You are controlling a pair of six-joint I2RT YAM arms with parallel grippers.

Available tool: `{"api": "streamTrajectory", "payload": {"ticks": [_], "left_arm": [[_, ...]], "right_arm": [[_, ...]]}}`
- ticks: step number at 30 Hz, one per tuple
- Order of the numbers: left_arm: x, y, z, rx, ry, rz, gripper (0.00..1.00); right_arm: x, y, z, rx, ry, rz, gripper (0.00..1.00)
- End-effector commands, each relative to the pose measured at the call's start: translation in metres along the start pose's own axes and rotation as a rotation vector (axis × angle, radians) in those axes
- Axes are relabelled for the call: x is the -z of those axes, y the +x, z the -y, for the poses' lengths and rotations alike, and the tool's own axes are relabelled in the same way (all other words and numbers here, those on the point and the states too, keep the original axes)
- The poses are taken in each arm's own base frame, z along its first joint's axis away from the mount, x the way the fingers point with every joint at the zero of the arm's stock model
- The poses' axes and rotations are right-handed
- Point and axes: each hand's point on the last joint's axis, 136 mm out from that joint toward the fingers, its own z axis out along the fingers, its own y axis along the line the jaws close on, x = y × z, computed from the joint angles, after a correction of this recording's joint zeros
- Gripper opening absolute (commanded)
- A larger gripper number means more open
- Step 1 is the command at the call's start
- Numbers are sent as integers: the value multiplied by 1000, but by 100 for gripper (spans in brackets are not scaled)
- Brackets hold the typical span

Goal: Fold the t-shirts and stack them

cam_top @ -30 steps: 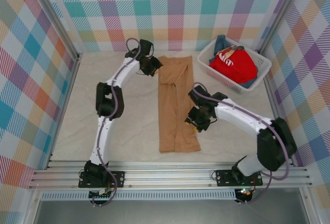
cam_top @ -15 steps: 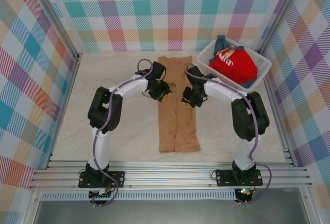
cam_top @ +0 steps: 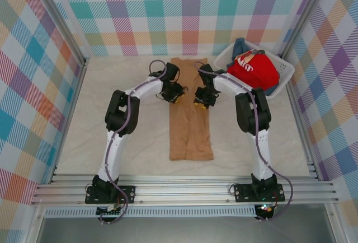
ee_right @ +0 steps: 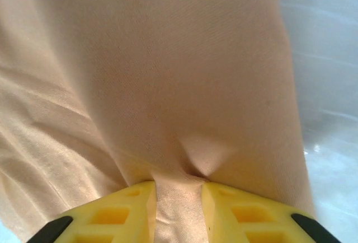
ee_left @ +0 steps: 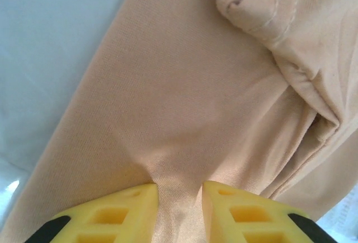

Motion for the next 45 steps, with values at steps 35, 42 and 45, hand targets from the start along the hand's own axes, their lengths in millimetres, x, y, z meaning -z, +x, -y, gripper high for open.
{"api": "streamTrajectory", "payload": {"ticks": [35, 42, 45], "left_arm": [[106, 221, -193, -180, -176, -416, 35], [96, 231, -192, -197, -168, -410, 32], [93, 232, -190, -204, -168, -409, 23]], "right_arm": [[55, 239, 121, -79, 10, -215, 42], [40, 244, 118, -89, 4, -247, 41], [34, 244, 111, -82, 3, -252, 41]]}}
